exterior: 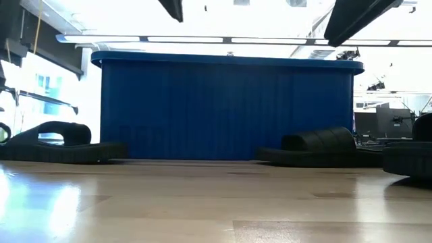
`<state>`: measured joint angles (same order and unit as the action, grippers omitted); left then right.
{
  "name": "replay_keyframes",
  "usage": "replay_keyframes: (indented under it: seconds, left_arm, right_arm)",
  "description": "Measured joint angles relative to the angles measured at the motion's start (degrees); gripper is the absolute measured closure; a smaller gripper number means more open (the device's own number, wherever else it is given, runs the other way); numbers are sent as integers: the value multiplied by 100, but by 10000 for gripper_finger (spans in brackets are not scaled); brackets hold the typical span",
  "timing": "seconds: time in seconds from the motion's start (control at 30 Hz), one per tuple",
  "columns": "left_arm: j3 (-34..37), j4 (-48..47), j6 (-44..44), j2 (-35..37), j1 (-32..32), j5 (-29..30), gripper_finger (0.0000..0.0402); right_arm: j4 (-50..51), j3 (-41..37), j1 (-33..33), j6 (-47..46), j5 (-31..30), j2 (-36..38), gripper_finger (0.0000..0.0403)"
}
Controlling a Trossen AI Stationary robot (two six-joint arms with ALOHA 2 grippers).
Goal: Pick and place slides into bin
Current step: Put the black slide into the blue bin
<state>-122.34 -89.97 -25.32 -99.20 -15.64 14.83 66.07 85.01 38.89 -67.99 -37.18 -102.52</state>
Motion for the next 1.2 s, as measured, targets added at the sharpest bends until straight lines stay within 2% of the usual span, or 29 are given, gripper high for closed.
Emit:
replay_keyframes:
  seconds: [0.13, 0.33, 0.4, 0.53, 0.63, 0.77, 0.87, 1.0, 1.2]
  left_arm:
    - [1127, 1, 626, 816, 532, 359, 256]
    - [3351, -22, 2815, 2180, 1433, 653, 256]
    - [4016, -15, 3445, 2497, 1782, 378, 256]
    - [5002, -22, 4458, 2930, 2398, -616, 256]
    - [5517, -3, 5181, 2988, 2801, -751, 256]
    - [6068, 87, 5870, 2941, 3102, -168, 256]
    - [6483, 545, 6303, 2913, 3152, 152, 256]
    - [6958, 1486, 6461, 2913, 3141, 177, 256]
    - [7422, 2147, 6672, 2820, 3141, 314, 256]
  right_arm:
    - [-6, 0, 45, -15, -3, 2, 261]
    - [-15, -1, 60, 107, -6, 2, 261]
    - [-14, 0, 52, 232, -8, 2, 261]
    - [-16, 0, -34, 541, -8, 2, 261]
    - [-28, 0, -131, 907, -8, 2, 261]
    - [-32, 0, -292, 1285, -5, 2, 261]
    - [-35, -1, -421, 1525, 27, 2, 261]
    - [-34, 0, -569, 1783, 34, 4, 261]
    - [-34, 0, -743, 2077, 38, 4, 261]
